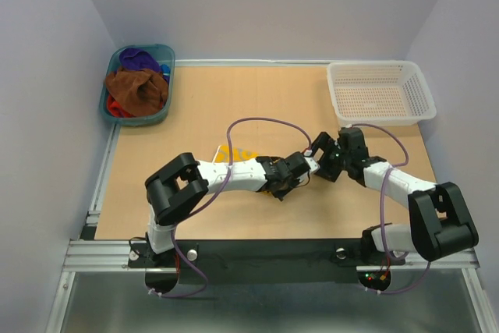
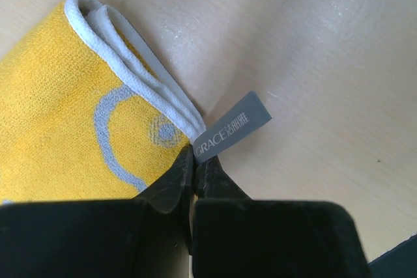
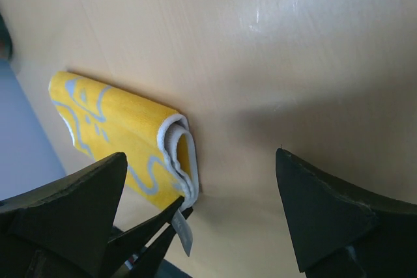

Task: Fold and stack the towels
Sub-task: Fold the towel

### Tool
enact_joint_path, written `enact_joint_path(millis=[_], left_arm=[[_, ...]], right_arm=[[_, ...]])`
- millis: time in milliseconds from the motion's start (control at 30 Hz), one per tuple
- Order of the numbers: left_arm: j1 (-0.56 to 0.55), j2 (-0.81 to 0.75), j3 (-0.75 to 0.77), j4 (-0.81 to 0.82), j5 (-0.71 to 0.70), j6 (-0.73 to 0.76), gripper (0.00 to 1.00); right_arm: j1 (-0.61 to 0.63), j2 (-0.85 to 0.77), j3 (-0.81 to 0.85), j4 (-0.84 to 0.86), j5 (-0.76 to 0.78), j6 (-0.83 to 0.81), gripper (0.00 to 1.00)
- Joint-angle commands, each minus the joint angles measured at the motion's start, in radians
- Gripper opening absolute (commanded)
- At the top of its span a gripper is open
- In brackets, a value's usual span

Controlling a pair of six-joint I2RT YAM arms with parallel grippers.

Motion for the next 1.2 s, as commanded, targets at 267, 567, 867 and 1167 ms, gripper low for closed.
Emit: enact_joint_path(millis=[267,567,867,1167], left_arm=[[0.050,-0.100,-0.008,0.050,-0.012,-0.072,0.00],[0.067,-0.131,-0.012,0.062,0.008,-0.081,0.00],[0.066,-0.136,-0.006,0.071,0.013,-0.109,0.00],[0.064,-0.113,-0.006,0.088,0.053,-0.156,0.00]], right_arm=[[0.050,0.039,-0.143,0.216,-0.102,0.270,1.00],[0.111,0.112,-0.172,0.311,-0.064,0.368,1.00],[0.215,0.294,-0.127,0.481,-0.025,0.491,1.00],[0.269,0.497,-0.018,0.552,-0.002,0.469,0.70]])
